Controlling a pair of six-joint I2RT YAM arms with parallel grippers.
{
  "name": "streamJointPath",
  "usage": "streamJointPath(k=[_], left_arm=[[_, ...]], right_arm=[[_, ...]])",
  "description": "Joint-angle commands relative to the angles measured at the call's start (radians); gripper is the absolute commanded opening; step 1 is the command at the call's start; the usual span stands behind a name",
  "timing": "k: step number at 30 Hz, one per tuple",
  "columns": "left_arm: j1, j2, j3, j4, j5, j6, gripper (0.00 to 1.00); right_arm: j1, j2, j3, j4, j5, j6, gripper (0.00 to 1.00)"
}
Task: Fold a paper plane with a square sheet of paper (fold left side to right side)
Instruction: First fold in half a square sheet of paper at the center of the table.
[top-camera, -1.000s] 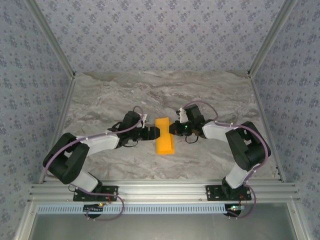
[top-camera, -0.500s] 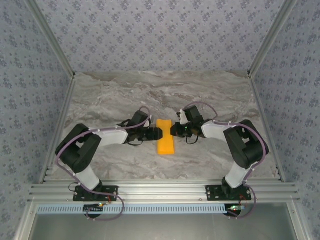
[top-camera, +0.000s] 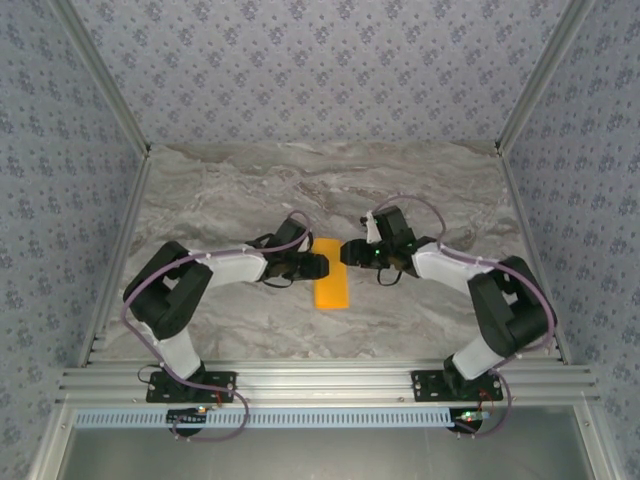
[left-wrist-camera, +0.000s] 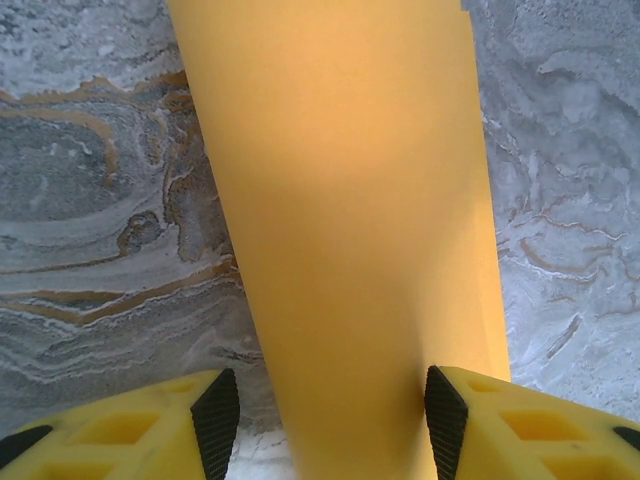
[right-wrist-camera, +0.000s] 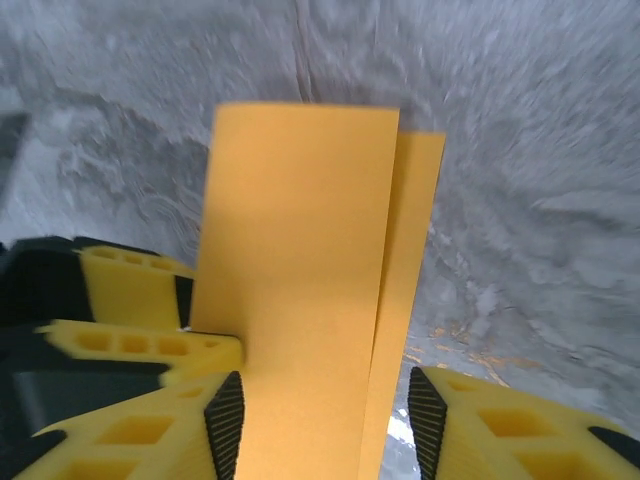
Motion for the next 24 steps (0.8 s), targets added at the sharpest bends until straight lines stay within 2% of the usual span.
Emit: streamJointPath(k=[1, 9, 24], left_arm=[[-0.023, 0.056, 0.027, -0.046, -0.020, 0.015, 0.55], [-0.048, 0.099, 0.086, -0.121, -0.033, 0.059, 0.59], [-0.061, 0.144, 0.136, -0.182, -0.039, 0.082, 0.62]], right_arm=[[-0.006, -0.100, -0.031, -0.092, 0.126, -0.038, 0.54], [-0.029, -0.223, -0.072, -0.149, 0.186, -0.059, 0.59], [-0.041, -0.272, -0.101, -0.177, 0.195, -0.066, 0.62]])
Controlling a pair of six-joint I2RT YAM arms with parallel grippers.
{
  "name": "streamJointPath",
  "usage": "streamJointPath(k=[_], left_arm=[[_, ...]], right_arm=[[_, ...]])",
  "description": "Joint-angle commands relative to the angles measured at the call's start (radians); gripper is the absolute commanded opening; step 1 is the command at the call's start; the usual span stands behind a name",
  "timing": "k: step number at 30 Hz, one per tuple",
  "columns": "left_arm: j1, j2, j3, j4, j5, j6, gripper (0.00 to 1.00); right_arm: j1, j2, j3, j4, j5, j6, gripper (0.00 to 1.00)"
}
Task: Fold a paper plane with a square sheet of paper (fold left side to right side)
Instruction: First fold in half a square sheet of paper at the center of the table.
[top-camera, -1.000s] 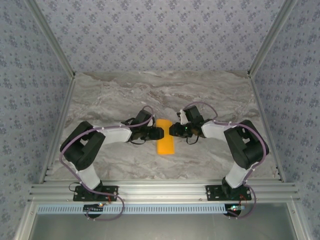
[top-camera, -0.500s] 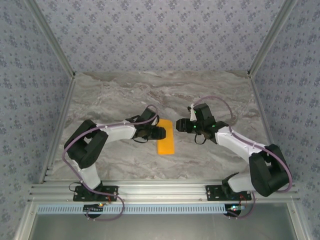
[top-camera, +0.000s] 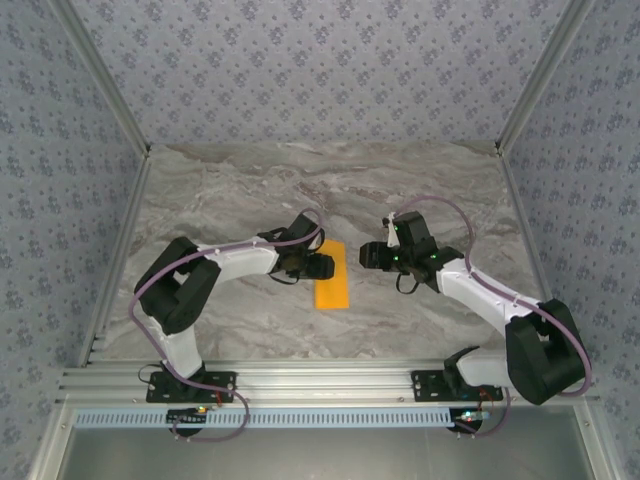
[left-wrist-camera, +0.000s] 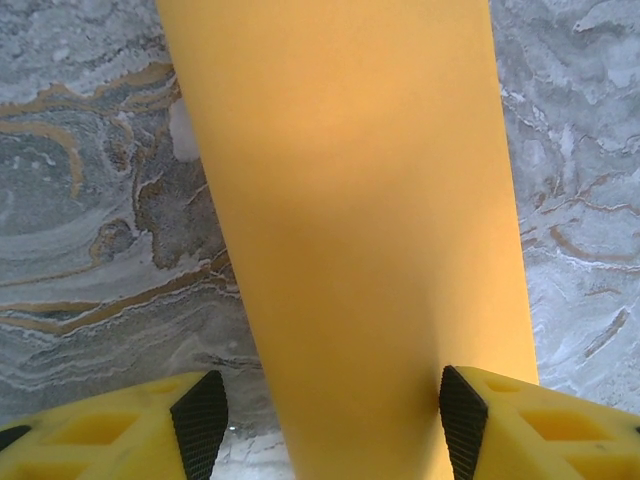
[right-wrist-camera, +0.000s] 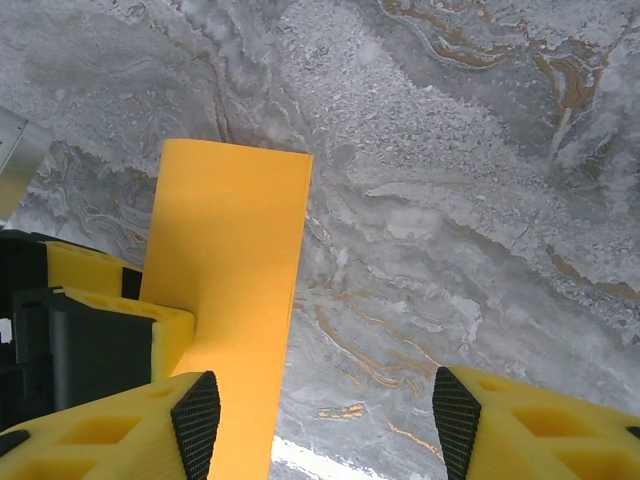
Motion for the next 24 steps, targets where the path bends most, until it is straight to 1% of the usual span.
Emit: streamJointPath(k=[1, 16, 24], left_arm=[[-0.022, 0.080, -0.002, 0.006, 0.026, 0.018, 0.62], [-0.023, 0.100, 0.017, -0.020, 0.020, 0.026, 0.63], [-0.024, 0.102, 0.019, -0.025, 0.019, 0.027, 0.63]], right_arm=[[-0.005, -0.023, -0.014, -0.032, 0.020, -0.016, 0.62], [-0.004, -0.016, -0.017, -0.020, -0.002, -0.007, 0.62], [0.008, 0.022, -0.016, 0.009, -0.047, 0.006, 0.61]])
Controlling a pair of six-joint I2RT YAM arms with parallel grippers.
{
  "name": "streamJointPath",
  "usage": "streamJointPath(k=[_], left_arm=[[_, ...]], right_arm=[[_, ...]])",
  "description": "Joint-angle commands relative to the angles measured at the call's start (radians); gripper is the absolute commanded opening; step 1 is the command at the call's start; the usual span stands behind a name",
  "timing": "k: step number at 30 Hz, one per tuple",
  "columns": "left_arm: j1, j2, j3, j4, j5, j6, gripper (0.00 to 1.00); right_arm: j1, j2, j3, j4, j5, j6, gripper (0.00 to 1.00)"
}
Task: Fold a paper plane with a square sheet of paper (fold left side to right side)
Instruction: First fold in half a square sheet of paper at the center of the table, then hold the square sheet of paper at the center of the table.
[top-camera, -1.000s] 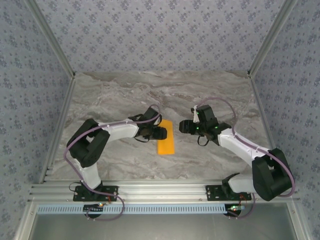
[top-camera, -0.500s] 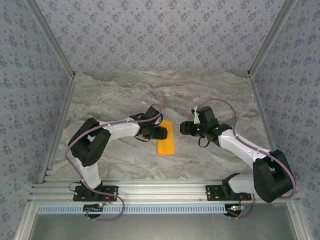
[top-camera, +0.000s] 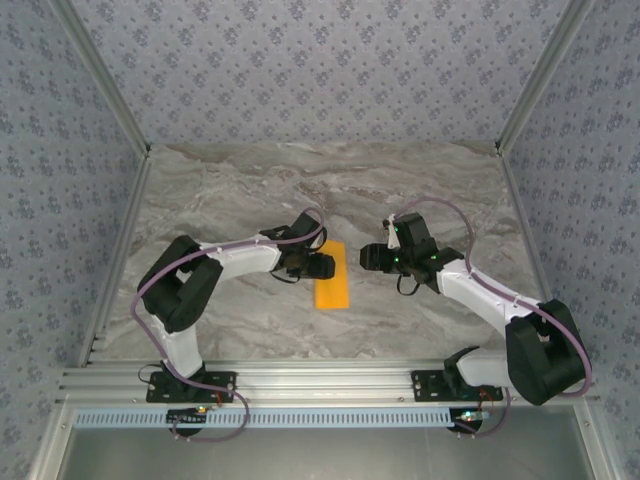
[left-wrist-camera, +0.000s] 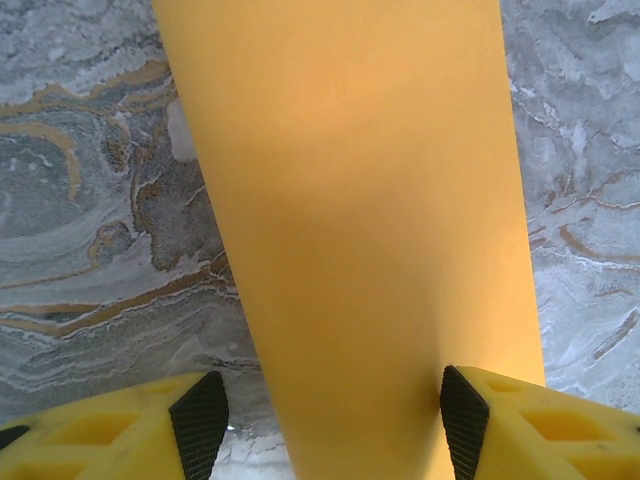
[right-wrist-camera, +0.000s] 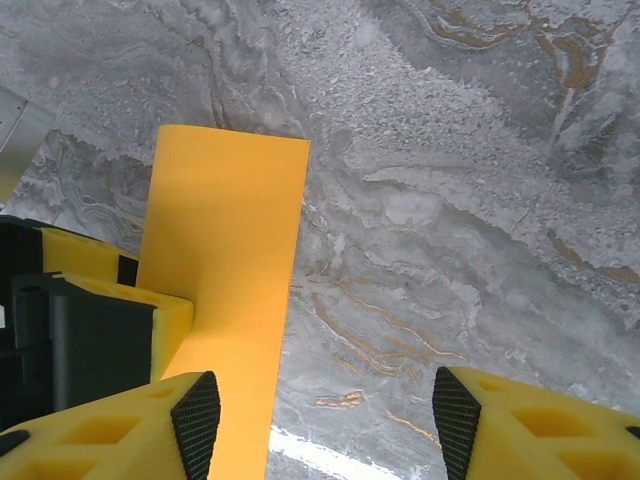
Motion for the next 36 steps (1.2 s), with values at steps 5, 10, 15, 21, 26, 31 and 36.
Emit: streamJointPath(k=[5, 10, 15, 21, 26, 31, 36], left_arm=[[-0.019, 0.084, -0.013, 0.019, 0.028, 0.019, 0.63], [-0.019, 0.085, -0.014, 0.019, 0.028, 0.018, 0.63], [-0.021, 0.084, -0.014, 0.019, 0.027, 0.017, 0.62], [-0.022, 0.085, -0.015, 0.017, 0.027, 0.017, 0.63], [-0.023, 0.083, -0.017, 0.017, 0.026, 0.018, 0.63], [-0.022, 0.082, -0.016, 0.016, 0.027, 0.018, 0.62], [-0.022, 0.065, -0.017, 0.016, 0.027, 0.020, 0.63]], right_arm=[[0.026, 0.069, -0.011, 0.074, -0.094, 0.044, 0.54], [0.044, 0.163, -0.011, 0.178, -0.186, 0.111, 0.26], [0.055, 0.284, 0.015, 0.262, -0.257, 0.145, 0.03], [0.066, 0.375, 0.055, 0.292, -0.275, 0.153, 0.01], [0.078, 0.420, 0.071, 0.274, -0.267, 0.144, 0.01], [0.079, 0.436, 0.071, 0.201, -0.223, 0.128, 0.02], [0.079, 0.456, 0.064, 0.145, -0.191, 0.114, 0.02]])
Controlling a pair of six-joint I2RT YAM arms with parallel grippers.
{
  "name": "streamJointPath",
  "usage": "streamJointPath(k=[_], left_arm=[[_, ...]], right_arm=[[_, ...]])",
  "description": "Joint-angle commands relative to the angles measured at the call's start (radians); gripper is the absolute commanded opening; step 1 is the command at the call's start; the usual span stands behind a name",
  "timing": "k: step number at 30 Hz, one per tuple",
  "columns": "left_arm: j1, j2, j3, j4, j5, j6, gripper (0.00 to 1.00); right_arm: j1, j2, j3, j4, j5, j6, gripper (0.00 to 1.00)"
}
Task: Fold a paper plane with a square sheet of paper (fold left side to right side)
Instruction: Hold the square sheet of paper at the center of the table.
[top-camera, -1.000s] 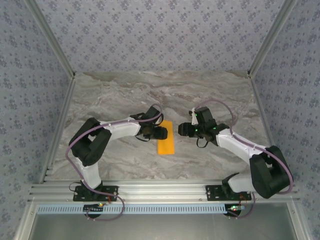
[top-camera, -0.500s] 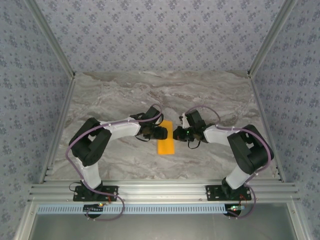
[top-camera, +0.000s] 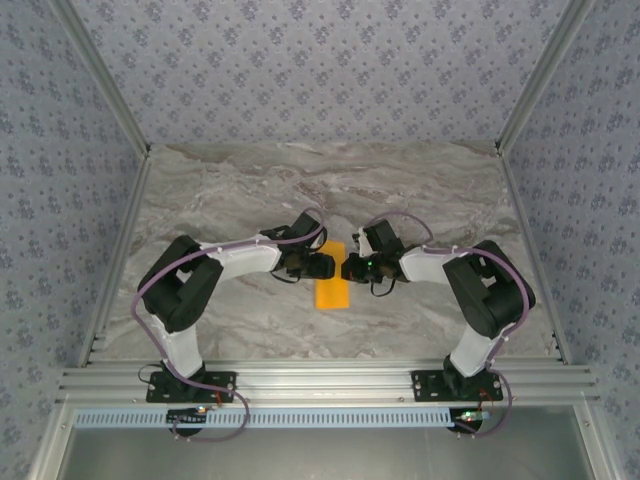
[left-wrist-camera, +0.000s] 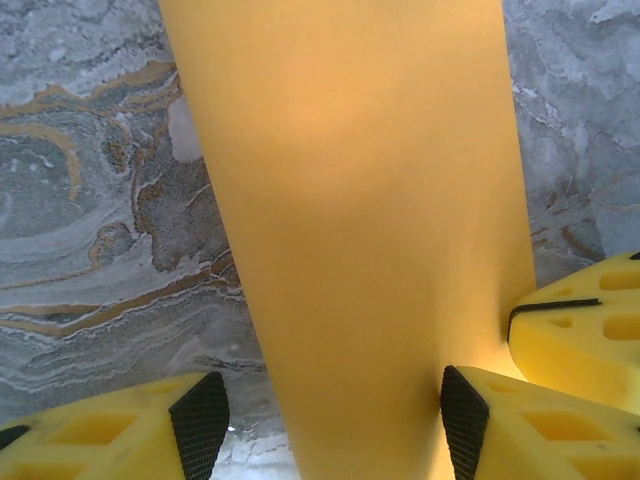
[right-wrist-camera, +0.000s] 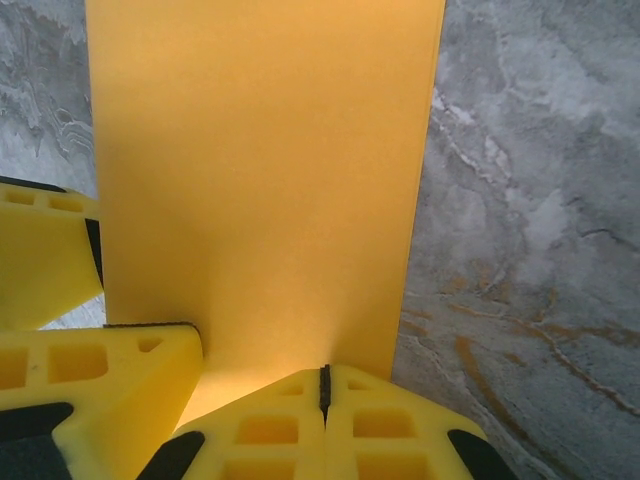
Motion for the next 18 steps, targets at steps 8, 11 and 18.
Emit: streamJointPath(k=[8, 11, 18], left_arm=[[-0.008, -0.101, -0.035, 0.000, 0.001, 0.043, 0.70], [0.005, -0.190, -0.060, 0.012, 0.007, 0.045, 0.71], [0.010, -0.278, -0.121, 0.124, 0.122, 0.019, 0.60]], right_arm=[[0.008, 0.076, 0.005, -0.115, 0.053, -0.023, 0.02], [0.010, 0.089, 0.009, -0.114, 0.052, -0.022, 0.02], [0.018, 0.098, 0.018, -0.125, 0.061, -0.023, 0.01]])
